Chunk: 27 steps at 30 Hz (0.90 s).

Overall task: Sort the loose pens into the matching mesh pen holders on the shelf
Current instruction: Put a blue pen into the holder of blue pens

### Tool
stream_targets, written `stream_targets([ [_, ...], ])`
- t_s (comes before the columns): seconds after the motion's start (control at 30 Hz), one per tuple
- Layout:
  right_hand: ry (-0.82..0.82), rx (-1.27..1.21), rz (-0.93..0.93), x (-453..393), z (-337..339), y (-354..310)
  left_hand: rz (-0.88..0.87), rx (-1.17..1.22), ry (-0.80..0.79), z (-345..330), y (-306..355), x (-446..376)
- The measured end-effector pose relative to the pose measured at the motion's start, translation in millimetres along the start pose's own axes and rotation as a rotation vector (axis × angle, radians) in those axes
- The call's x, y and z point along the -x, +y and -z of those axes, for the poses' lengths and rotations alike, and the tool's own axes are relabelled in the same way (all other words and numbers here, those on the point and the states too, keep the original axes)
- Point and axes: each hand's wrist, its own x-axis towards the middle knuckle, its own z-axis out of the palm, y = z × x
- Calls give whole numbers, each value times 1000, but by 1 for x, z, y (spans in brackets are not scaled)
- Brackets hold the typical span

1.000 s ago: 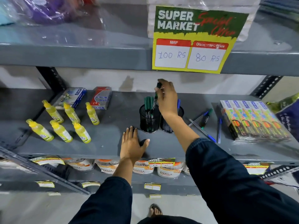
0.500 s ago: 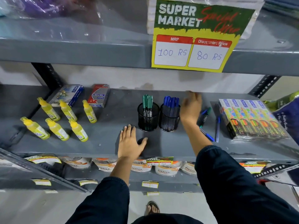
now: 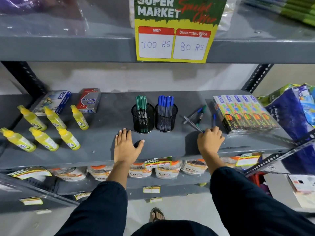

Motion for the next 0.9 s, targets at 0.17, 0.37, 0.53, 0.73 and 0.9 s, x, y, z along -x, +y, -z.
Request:
stream_targets([
  [0.17, 53, -102, 6, -4, 9, -3, 0, 1, -2, 1, 1, 0],
  [0.37, 244, -579, 135, -21, 54, -34, 1, 7, 1, -1, 0, 0],
  [0.53, 290, -948, 178, -30, 92, -74, 6, 2, -5, -2, -2, -2],
  [0.73, 98, -895, 291, -38, 96, -115, 14, -7, -4, -3, -2, -3],
  [0.9, -87, -608, 396, -33, 65, -126, 20, 6, 1, -3, -2, -3],
])
